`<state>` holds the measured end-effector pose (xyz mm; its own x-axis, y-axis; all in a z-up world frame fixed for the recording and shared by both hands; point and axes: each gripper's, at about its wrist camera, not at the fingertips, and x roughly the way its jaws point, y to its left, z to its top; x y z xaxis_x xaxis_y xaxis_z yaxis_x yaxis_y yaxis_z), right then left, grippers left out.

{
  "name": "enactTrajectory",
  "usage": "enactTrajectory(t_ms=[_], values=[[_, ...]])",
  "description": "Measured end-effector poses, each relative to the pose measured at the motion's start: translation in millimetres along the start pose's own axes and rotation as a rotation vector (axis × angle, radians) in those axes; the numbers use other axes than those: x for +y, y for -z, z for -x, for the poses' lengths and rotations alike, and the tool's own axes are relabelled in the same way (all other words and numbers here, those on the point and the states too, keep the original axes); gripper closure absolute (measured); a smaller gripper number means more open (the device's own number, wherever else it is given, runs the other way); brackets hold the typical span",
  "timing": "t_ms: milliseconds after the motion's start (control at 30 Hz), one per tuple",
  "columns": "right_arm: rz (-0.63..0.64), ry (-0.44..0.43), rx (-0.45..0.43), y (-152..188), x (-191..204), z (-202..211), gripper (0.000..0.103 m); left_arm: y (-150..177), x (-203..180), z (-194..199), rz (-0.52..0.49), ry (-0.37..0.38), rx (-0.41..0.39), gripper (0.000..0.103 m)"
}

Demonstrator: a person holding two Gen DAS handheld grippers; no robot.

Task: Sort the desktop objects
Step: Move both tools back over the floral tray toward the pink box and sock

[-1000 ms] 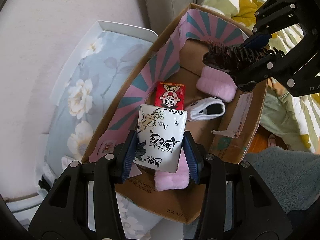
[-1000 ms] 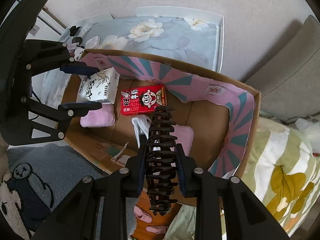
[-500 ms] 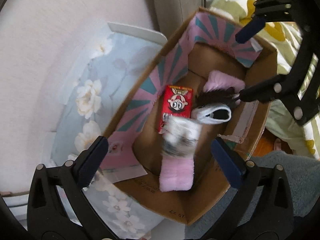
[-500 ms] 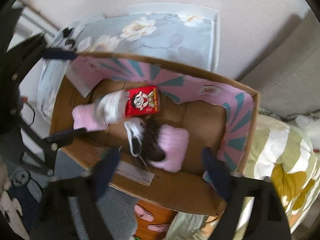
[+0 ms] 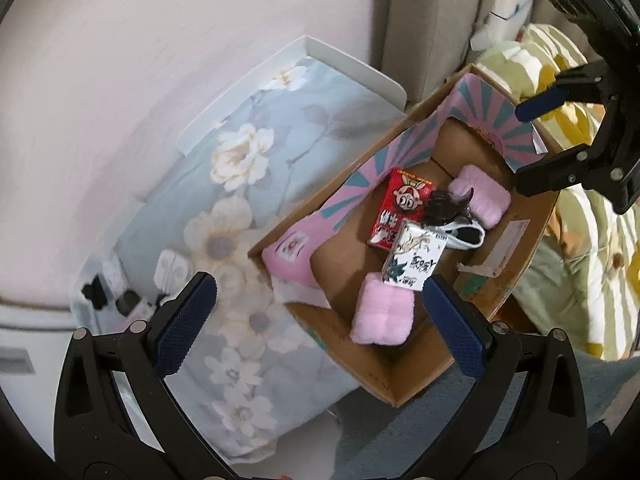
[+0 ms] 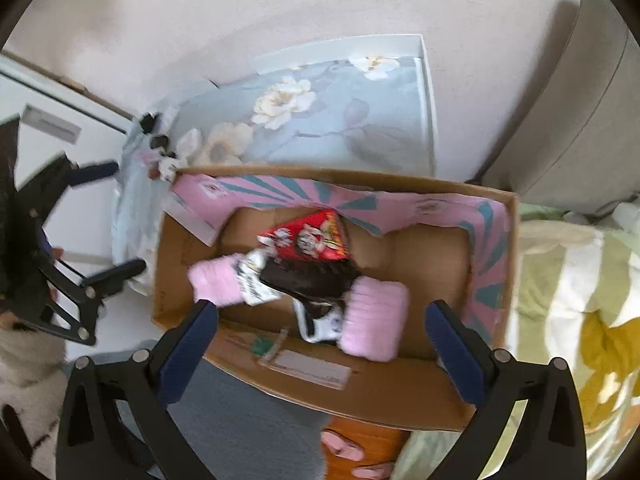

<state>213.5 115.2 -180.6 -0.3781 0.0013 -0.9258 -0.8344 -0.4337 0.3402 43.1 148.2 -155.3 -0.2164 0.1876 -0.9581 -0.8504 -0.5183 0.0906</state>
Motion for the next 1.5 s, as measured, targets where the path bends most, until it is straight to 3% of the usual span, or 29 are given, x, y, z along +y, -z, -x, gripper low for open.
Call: enactTrajectory(t_ms=[100,167,267,500,800,1033,1300,1500], values=[[-0.027,-0.113,0.001,-4,9,-1,0.000,7,4,-1,0.013,-0.018,0.017,0.000],[-0.012,-0.122,0.005,-7,19,-1,0.000,13,8,-1,0.025,-0.024,0.033,0.000],[0.042,-0.080,0.032,-13,37,-1,0.000,21,20,4,0.058,-0.024,0.026,0.000],[0.134,0.011,0.000,-24,74,8,0.000,46,67,23,0.190,-0.044,-0.009,0.000],[0.146,0.043,0.039,-45,101,-8,0.000,98,142,36,0.389,-0.092,-0.015,0.000],[0.211,0.067,0.040,-63,136,-22,0.000,129,180,38,0.476,-0.160,-0.014,0.000],[0.316,0.089,0.056,-81,185,-50,0.000,146,210,21,0.491,-0.174,-0.007,0.000],[0.350,0.083,0.076,-99,212,-74,0.000,145,235,1,0.326,-0.180,-0.058,0.001]])
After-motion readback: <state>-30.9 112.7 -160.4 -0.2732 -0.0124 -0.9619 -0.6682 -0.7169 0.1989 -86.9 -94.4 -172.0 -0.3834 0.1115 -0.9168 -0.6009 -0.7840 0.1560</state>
